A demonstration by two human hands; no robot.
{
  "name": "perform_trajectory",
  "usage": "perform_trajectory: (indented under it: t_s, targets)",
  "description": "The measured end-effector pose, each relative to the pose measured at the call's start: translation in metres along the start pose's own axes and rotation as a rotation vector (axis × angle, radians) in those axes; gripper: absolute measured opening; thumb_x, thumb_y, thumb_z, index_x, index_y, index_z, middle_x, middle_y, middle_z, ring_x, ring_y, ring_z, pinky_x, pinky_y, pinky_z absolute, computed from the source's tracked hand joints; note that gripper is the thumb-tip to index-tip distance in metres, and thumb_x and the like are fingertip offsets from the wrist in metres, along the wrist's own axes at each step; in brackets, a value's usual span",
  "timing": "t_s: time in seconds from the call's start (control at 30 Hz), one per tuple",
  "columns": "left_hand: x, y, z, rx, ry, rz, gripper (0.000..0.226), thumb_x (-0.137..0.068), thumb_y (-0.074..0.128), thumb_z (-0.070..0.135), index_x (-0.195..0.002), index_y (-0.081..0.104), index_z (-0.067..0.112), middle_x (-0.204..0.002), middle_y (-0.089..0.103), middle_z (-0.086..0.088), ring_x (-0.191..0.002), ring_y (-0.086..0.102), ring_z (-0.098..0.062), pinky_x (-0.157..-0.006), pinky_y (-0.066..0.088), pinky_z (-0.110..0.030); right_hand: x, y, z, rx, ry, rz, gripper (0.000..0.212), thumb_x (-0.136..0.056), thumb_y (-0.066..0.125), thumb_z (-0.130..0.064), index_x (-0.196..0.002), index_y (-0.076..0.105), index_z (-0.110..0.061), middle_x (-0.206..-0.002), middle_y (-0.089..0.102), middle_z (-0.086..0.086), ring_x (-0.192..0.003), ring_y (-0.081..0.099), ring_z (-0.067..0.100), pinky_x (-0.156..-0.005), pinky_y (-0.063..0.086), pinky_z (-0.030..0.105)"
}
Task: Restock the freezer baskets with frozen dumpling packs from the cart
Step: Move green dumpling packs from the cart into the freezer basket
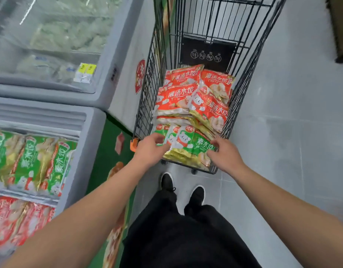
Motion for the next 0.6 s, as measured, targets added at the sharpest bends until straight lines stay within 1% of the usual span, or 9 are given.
perform_trajectory:
  t_s: [0.1, 0.23, 0.33, 0.47, 0.6]
  targets:
    - [-0.020, 0.008, -0.001, -0.040, -0.016, -0.043, 0.047, -0.092, 0.065, 0.032, -0.136, 0.058, 0.015, -0.130, 0.064, 0.003, -0.120, 0.059, -0.018, -0.098, 0.042, -0.027, -0.007, 0.012, 0.008, -0.038, 0.059, -0.026, 0.046, -0.086, 0.063, -0.021, -0.131, 0.058, -0.011, -0.133, 0.058, 0.010, -0.123, 0.054, 0.026, -0.099, 0.042, 0.032]
    - [-0.063, 0.019, -0.005, -0.053, -0.024, -0.112, 0.045, -0.091, 0.066, 0.029, -0.133, 0.060, 0.013, -0.131, 0.064, -0.002, -0.123, 0.058, -0.020, -0.103, 0.044, -0.033, -0.033, 0.026, 0.005, -0.060, 0.113, -0.043, 0.048, -0.088, 0.061, -0.022, -0.134, 0.055, -0.011, -0.135, 0.056, 0.011, -0.122, 0.054, 0.026, -0.098, 0.042, 0.031]
    - [-0.095, 0.031, -0.012, -0.047, -0.057, -0.178, 0.045, -0.091, 0.067, 0.029, -0.133, 0.060, 0.013, -0.133, 0.063, -0.003, -0.123, 0.057, -0.020, -0.104, 0.043, -0.033, -0.052, 0.041, 0.007, -0.087, 0.197, -0.052, 0.047, -0.088, 0.061, -0.022, -0.134, 0.055, -0.012, -0.136, 0.055, 0.009, -0.123, 0.053, 0.024, -0.097, 0.041, 0.030]
    - [-0.129, 0.055, -0.027, -0.024, -0.113, -0.279, 0.045, -0.092, 0.066, 0.028, -0.134, 0.058, 0.013, -0.132, 0.062, -0.002, -0.121, 0.057, -0.019, -0.092, 0.039, -0.026, -0.071, 0.063, 0.013, -0.118, 0.304, -0.080, 0.047, -0.088, 0.061, -0.022, -0.134, 0.055, -0.013, -0.134, 0.055, 0.009, -0.122, 0.053, 0.025, -0.096, 0.041, 0.030]
    - [-0.167, 0.087, -0.041, -0.096, -0.142, -0.334, 0.043, -0.094, 0.063, 0.020, -0.135, 0.057, 0.011, -0.135, 0.062, -0.003, -0.124, 0.056, -0.021, -0.097, 0.038, -0.025, -0.093, 0.085, 0.031, -0.152, 0.404, -0.088, 0.047, -0.089, 0.062, -0.024, -0.135, 0.055, -0.015, -0.136, 0.054, 0.007, -0.123, 0.052, 0.024, -0.098, 0.042, 0.032]
Point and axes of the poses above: each hand's wrist, its own x-axis away from the middle knuckle, its own y-axis out of the palm, z = x × y, the point moved 8 cm from there along -x, towards the middle knuckle
